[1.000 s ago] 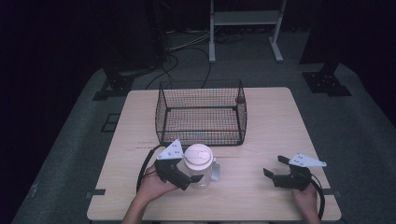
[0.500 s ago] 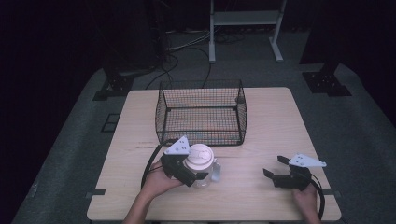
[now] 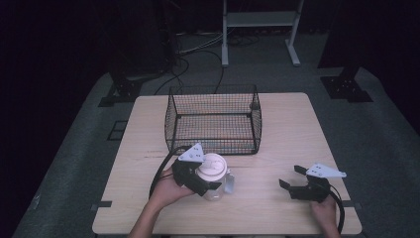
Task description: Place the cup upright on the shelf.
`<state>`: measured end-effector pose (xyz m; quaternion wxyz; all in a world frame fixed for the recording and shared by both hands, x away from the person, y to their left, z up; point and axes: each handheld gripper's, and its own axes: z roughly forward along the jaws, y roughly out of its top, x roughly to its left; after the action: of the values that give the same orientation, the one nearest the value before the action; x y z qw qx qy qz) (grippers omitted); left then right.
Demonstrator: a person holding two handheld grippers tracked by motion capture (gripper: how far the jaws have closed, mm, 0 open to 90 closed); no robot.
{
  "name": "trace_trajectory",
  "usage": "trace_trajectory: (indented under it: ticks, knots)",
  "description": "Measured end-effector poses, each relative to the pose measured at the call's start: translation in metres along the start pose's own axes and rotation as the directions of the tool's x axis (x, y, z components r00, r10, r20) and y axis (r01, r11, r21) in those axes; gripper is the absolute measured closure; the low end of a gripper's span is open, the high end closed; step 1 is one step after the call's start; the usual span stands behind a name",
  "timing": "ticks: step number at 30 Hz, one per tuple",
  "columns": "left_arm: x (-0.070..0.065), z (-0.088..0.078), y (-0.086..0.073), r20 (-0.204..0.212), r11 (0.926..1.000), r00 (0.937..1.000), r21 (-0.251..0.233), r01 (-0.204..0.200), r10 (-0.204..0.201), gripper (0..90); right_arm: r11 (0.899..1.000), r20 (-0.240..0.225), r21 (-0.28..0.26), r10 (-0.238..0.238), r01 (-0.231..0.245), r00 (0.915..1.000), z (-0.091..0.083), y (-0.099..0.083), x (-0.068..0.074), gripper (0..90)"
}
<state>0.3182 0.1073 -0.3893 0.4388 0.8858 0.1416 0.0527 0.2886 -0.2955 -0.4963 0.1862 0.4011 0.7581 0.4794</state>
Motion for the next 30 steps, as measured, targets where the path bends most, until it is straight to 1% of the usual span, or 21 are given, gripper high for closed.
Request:
trace_trajectory:
  ticks: [5,10,12,14,17,20,23,25,26,30]
  knots:
    - [0.000,-0.001,0.005,-0.002,1.0000,1.0000,0.000,-0.001,0.001,4.9,1.000,-0.001,-0.001,0.000,0.000,1.0000,0.000,0.000,0.000,12.9]
    - [0.002,-0.004,0.014,-0.019,0.9999,0.9998,0.011,-0.006,0.006,4.9,1.000,0.001,0.000,0.000,0.000,1.0000,0.000,0.000,0.000,12.9]
    - [0.003,-0.006,0.020,-0.022,0.9998,0.9997,0.019,-0.010,0.010,4.9,1.000,0.000,-0.002,0.000,0.000,1.0000,0.000,0.000,0.000,12.9]
    - [0.004,-0.007,0.025,-0.032,0.9996,0.9994,0.027,-0.010,0.010,4.9,1.000,0.000,-0.003,-0.001,0.001,1.0000,0.000,0.000,0.000,12.9]
    - [0.005,-0.009,0.034,-0.046,0.9989,0.9987,0.042,-0.020,0.021,4.9,1.000,0.000,-0.005,-0.004,0.004,1.0000,0.000,0.000,-0.001,12.9]
    - [0.006,-0.011,0.042,-0.060,0.9986,0.9979,0.048,-0.021,0.024,4.9,1.000,0.000,-0.005,-0.002,0.002,1.0000,0.000,0.000,-0.001,12.9]
    - [0.008,-0.013,0.051,-0.078,0.9981,0.9968,0.060,-0.013,0.018,5.0,1.000,-0.001,-0.005,-0.003,0.003,1.0000,0.000,0.000,-0.001,12.9]
    - [0.011,-0.015,0.057,-0.080,0.9985,0.9967,0.054,-0.010,0.015,5.0,1.000,0.000,-0.005,-0.003,0.003,1.0000,0.000,0.000,-0.001,12.9]
    - [0.012,-0.017,0.061,-0.081,0.9989,0.9967,0.047,-0.003,0.007,4.9,1.000,0.000,-0.005,-0.001,0.001,1.0000,0.000,0.000,-0.001,12.9]
    - [0.014,-0.023,0.074,-0.099,0.9987,0.9950,0.051,-0.010,0.015,4.9,1.000,0.001,-0.005,0.001,-0.001,1.0000,0.000,0.000,-0.001,12.9]
